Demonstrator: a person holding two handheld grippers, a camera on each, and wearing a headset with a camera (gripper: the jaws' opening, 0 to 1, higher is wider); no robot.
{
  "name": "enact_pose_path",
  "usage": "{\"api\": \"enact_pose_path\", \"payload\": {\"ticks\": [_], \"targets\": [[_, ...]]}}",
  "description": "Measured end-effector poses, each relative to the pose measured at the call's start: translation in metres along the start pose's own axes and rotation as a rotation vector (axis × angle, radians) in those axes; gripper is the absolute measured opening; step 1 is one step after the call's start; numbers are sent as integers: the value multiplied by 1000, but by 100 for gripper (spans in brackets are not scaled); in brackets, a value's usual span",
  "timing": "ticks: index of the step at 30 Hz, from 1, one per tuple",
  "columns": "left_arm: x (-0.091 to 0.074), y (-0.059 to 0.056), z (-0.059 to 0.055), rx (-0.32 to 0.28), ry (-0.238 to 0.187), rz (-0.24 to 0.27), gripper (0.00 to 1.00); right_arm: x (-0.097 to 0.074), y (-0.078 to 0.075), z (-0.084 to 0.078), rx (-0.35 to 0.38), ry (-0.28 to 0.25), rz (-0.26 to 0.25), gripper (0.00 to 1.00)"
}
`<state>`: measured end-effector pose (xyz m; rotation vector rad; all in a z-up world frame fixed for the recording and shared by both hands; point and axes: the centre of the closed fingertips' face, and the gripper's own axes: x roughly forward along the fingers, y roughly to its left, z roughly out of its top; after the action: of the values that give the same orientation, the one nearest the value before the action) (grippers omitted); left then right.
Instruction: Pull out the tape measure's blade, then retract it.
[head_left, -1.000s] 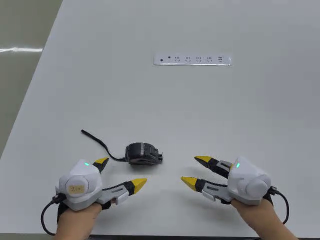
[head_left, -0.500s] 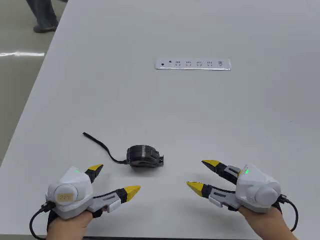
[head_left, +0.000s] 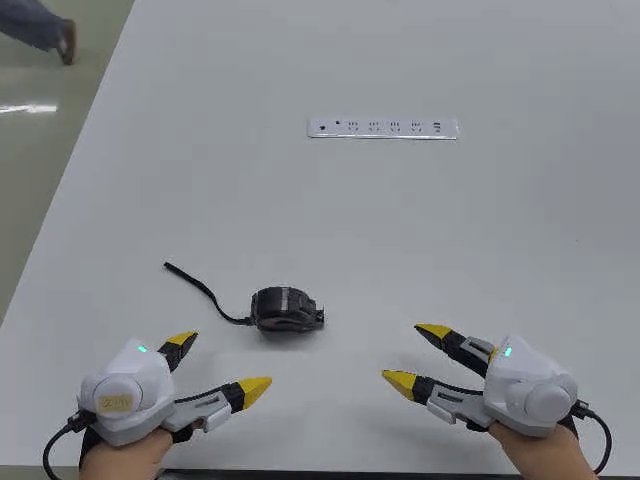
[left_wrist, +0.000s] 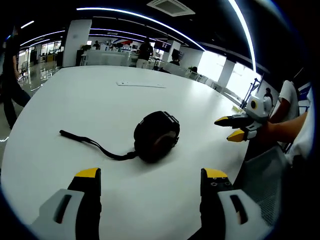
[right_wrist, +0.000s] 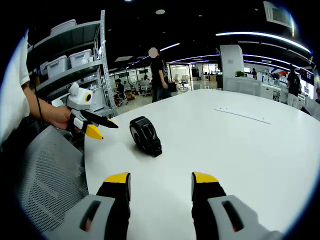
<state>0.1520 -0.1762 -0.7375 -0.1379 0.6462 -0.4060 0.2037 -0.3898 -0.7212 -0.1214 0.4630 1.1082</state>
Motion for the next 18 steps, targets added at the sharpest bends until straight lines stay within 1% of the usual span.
{"api": "enact_pose_path", "payload": {"ticks": [3,6,8,9,13,18], "targets": [[-3,1,-2,-4,1,3,80,-3,1,-1,0,1,-2,49],[-7,2,1,-15,-4,3,80,-6,2,-1,0,3,-4,49],[-10,1,4,-5,-9,4,79,-7,2,-1,-3,3,-6,49],[-11,1,4,2,-5,5,79,-8,2,-1,-4,3,-7,49],[-14,0,0,8,4,0,79,-10,2,0,-4,3,-10,48],[-18,2,-4,20,12,-3,79,-15,4,1,-13,2,-12,49]]}}
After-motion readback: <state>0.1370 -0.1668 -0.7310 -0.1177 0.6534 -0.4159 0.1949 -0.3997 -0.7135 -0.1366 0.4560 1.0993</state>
